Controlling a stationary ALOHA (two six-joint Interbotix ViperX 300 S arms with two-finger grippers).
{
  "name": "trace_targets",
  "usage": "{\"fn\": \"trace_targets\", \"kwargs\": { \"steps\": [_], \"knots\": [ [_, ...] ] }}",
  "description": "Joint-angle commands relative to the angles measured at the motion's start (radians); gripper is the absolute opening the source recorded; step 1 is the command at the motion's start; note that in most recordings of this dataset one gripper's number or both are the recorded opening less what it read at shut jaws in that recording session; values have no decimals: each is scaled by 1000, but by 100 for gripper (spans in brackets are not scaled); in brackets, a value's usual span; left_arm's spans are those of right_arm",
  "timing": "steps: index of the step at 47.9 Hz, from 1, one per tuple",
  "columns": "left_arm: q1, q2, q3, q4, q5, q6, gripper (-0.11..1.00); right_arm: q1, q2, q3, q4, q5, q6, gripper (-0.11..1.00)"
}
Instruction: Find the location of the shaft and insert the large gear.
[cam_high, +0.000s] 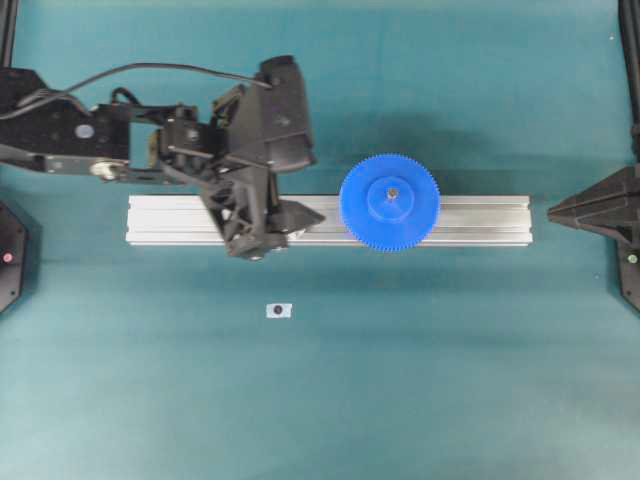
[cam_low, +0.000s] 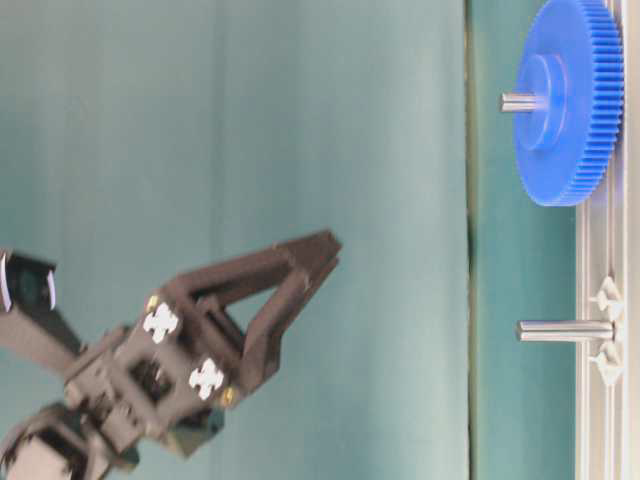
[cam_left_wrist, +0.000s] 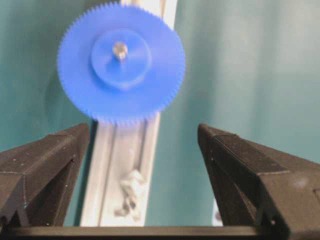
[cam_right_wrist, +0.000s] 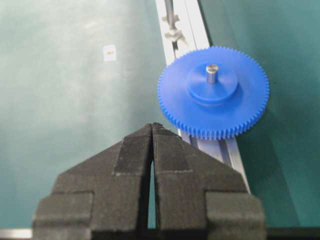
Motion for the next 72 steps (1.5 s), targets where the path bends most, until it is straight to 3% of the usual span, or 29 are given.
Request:
{"fn": "trace_targets", "kwargs": {
  "steps": [1,19,30,72],
  "knots": [
    [-11,-49,9,0,-20,0,88,-2,6,-11,-2,-5,9,2],
    [-23,-204,147,0,-126,-3,88,-2,6,-11,-2,-6,9,2],
    [-28,-273,219,0,-132,2,87,-2,6,-11,0,-8,9,2],
    [-28,-394,313,0,-132,5,87,-3,6,-11,0,-8,9,2]
  ]
}}
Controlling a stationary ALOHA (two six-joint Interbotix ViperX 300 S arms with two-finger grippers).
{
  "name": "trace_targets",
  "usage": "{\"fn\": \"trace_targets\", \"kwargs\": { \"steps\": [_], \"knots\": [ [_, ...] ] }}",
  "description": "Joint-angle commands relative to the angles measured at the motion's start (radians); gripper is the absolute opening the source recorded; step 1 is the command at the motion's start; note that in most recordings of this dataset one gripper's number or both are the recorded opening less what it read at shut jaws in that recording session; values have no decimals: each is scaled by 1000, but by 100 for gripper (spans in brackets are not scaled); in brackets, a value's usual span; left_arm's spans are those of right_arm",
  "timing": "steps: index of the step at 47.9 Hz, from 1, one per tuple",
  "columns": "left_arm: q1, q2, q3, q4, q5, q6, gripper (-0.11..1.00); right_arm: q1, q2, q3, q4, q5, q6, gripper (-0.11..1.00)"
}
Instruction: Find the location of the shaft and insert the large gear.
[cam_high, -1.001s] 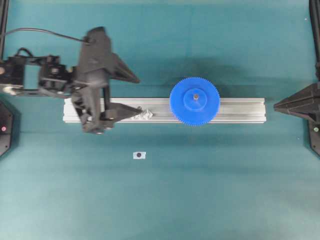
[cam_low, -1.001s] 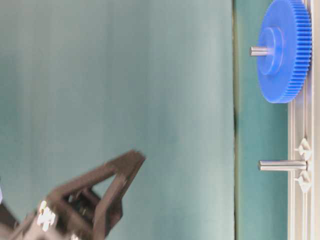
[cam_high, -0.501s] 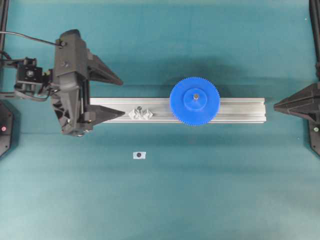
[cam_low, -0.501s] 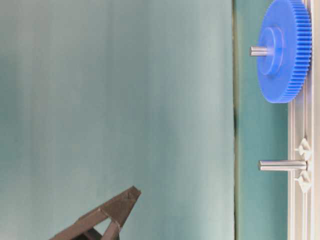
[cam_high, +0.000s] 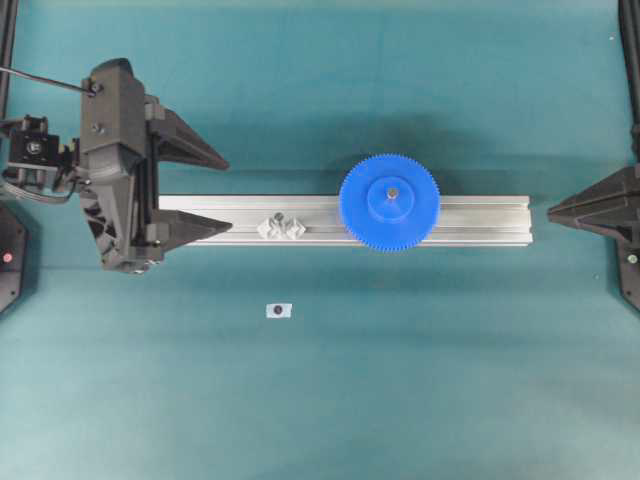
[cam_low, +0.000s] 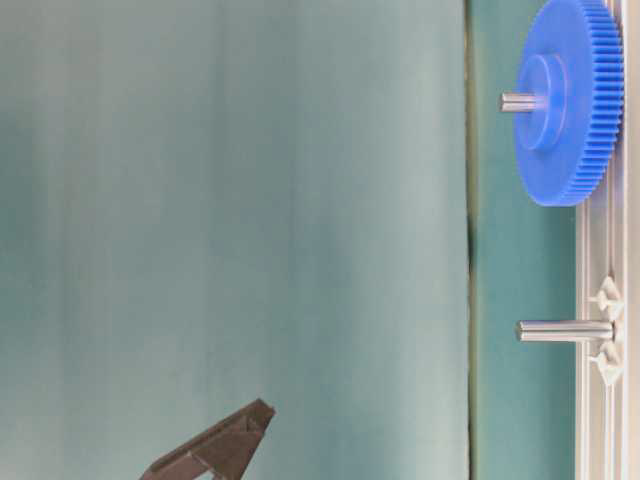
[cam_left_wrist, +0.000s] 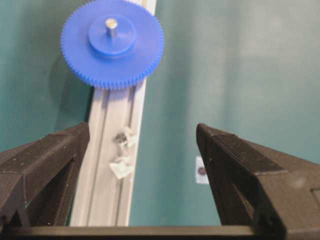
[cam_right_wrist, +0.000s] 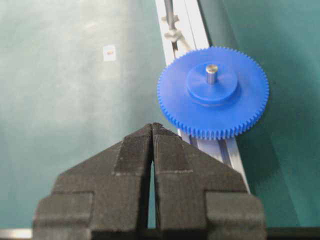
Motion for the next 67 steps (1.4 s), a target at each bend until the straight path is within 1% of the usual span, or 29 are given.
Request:
{"fn": "trace_targets", "kwargs": {
  "steps": [1,67],
  "knots": [
    [-3,-17,-6,0,-9,0,87,-3,8,-11,-2,-8,9,2],
    [-8,-75,46,0,-11,2,86,-3,8,-11,-2,-8,9,2]
  ]
}}
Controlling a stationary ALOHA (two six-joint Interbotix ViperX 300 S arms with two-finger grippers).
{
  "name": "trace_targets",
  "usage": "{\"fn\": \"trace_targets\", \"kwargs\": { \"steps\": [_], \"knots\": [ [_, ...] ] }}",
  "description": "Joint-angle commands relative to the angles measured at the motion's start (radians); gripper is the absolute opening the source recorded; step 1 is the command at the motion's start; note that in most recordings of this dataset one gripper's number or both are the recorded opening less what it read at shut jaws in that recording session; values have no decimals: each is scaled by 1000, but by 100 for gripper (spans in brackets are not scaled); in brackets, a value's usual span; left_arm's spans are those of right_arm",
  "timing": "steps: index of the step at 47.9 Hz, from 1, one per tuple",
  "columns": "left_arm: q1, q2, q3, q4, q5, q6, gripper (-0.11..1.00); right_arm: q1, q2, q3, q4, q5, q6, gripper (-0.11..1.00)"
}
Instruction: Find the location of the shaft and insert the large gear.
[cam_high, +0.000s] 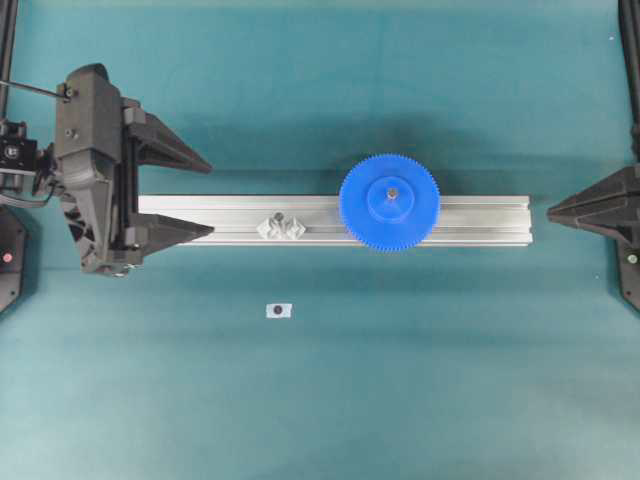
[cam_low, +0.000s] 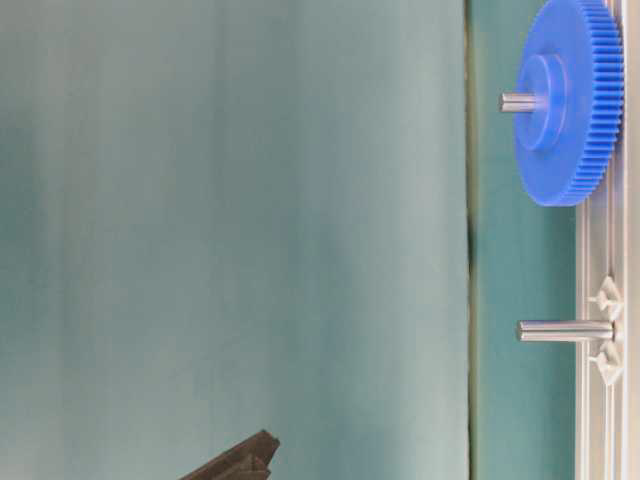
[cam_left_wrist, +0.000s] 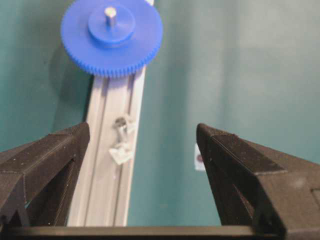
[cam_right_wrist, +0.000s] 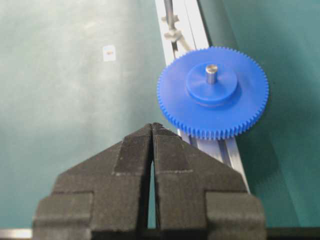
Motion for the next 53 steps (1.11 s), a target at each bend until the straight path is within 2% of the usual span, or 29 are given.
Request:
{"fn": "trace_targets", "kwargs": {
  "steps": [1,53],
  "knots": [
    [-3,-18,-8,0,-8,2,86,-2,8,-11,-2,-6,9,2],
    [-12,-75,28,2,-8,2,86,-2,8,-11,-5,-6,9,2]
  ]
}}
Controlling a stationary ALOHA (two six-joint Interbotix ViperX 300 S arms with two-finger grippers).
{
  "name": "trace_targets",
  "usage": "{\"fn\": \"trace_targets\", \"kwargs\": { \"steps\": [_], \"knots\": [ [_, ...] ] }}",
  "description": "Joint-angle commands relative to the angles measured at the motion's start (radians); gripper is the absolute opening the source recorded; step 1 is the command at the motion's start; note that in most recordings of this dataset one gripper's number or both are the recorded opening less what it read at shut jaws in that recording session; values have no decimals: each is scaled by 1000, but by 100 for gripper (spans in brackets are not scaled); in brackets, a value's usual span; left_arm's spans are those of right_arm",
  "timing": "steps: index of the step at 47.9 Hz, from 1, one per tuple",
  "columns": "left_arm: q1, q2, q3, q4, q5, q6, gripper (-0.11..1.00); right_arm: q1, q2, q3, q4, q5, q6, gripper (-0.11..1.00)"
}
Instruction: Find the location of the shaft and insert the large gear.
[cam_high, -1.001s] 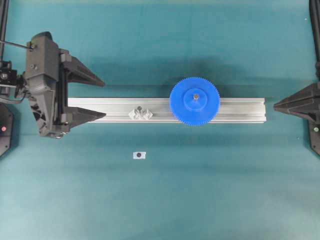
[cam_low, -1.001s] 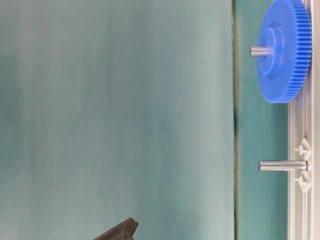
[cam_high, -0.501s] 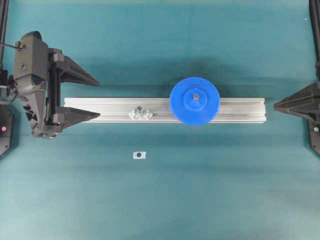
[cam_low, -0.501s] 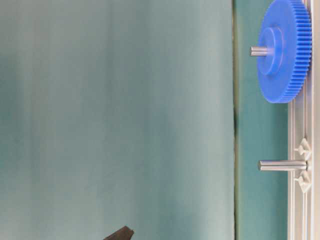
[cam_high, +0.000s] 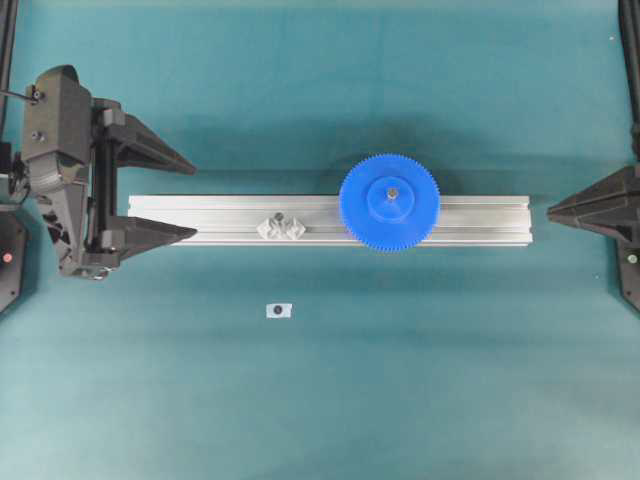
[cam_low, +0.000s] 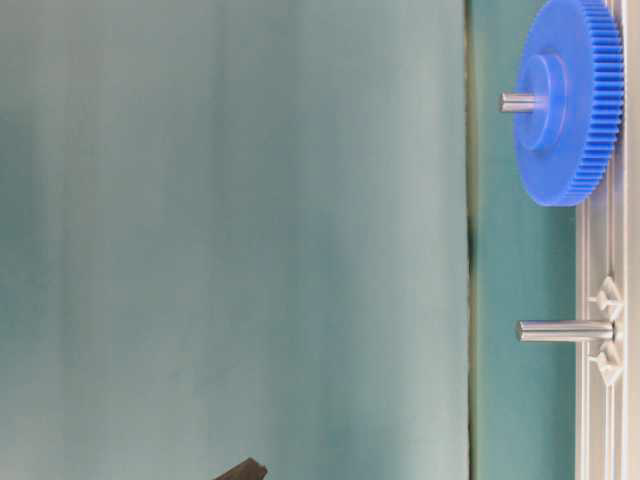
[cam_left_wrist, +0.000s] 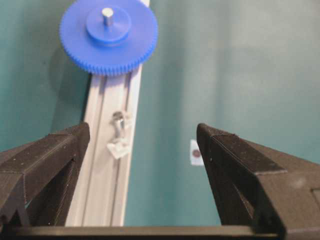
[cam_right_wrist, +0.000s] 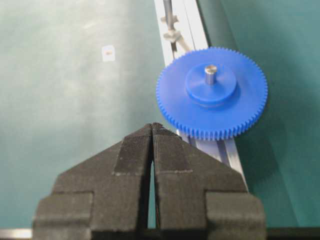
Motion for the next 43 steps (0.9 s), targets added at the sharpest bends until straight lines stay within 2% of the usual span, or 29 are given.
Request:
{"fn": "trace_targets", "kwargs": {
  "steps": [1,43],
  "knots": [
    [-3,-5,-11,2,-9,2,86,-3,8,-11,0,-6,9,2],
    [-5,-26,6,0,-9,2,86,-3,-5,-11,-11,-9,9,2]
  ]
}}
